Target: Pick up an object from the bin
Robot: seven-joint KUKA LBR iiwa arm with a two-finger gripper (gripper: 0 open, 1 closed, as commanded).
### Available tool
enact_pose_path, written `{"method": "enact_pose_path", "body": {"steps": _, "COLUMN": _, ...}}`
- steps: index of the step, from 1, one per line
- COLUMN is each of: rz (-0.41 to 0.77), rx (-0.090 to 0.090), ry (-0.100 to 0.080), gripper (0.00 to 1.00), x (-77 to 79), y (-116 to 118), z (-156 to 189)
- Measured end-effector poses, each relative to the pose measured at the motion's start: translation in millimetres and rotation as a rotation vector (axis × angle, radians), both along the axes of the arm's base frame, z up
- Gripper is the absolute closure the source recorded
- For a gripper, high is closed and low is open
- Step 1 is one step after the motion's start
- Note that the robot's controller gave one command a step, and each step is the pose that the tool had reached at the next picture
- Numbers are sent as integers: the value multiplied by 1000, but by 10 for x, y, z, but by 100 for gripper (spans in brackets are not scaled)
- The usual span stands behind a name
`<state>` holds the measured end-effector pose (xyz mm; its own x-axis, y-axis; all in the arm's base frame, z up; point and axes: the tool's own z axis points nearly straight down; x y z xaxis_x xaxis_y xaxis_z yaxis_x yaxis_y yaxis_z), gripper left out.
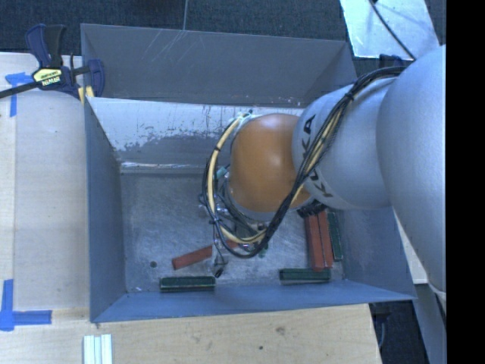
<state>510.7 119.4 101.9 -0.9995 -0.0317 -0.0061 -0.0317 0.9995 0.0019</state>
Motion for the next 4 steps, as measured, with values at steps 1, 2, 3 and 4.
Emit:
{"method": "enact_pose_path", "body": {"steps": 1, "rz": 6, "rx": 0, "ry": -1, "gripper": 0, "x": 9, "y": 53, "z": 85}}
{"method": "enact_pose_path", "body": {"steps": 2, "rz": -10, "rx": -2, "ry": 8, "gripper": 0, "x": -59, "y": 64, "z": -333}}
{"method": "enact_pose_path", "body": {"steps": 3, "rz": -11, "rx": -1, "ry": 5, "gripper": 0, "x": -49, "y": 62, "z": -321}}
{"method": "enact_pose_path", "body": {"steps": 4, "rz": -12, "rx": -1, "ry": 3, "gripper": 100, "x": -41, "y": 57, "z": -317}}
